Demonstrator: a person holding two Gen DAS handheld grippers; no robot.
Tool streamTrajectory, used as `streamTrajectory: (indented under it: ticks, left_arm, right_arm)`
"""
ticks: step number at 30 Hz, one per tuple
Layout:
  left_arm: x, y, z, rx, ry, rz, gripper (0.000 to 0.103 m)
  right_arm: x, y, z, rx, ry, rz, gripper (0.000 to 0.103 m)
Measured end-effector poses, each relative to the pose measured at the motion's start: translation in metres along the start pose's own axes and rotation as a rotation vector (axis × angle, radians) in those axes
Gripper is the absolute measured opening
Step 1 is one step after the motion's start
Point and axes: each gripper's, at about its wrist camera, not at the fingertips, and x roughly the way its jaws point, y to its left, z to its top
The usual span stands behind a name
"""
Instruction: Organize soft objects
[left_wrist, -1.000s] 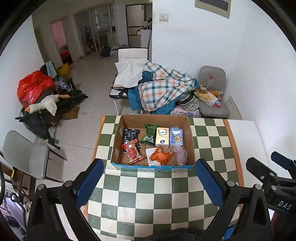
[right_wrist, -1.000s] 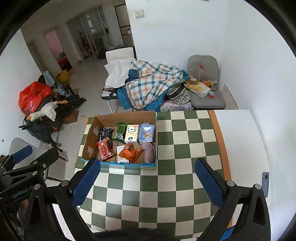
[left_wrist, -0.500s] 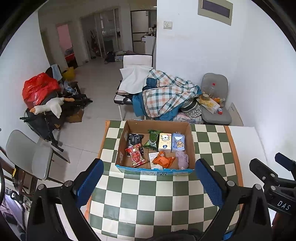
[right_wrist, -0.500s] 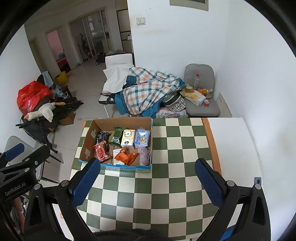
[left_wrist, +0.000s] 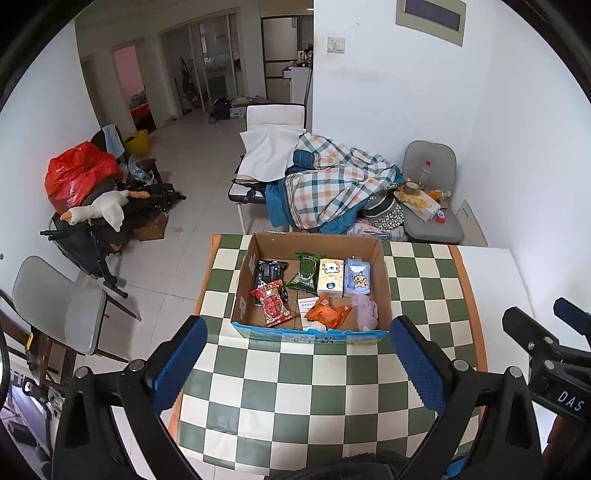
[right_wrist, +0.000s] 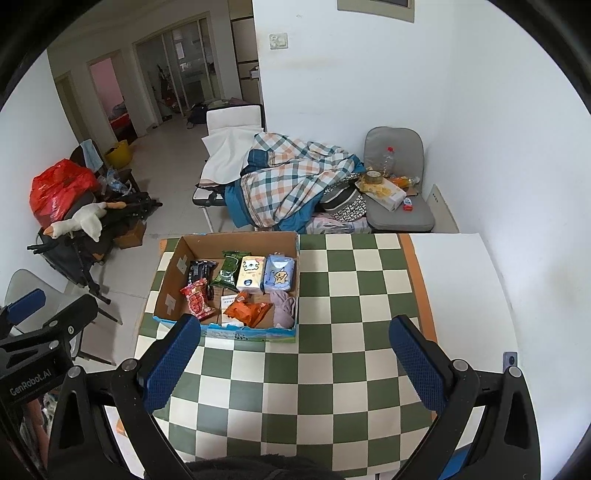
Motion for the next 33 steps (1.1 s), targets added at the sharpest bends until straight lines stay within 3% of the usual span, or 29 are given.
streamTrajectory:
  ticks: [33]
  left_arm:
    - [0.0019,0.0037,-0.0017,0.0,0.012,0.005,0.101]
  right_arm:
    - [-0.0075,-0.0002,0.0075,0.0,-0.008,-0.009,0.103]
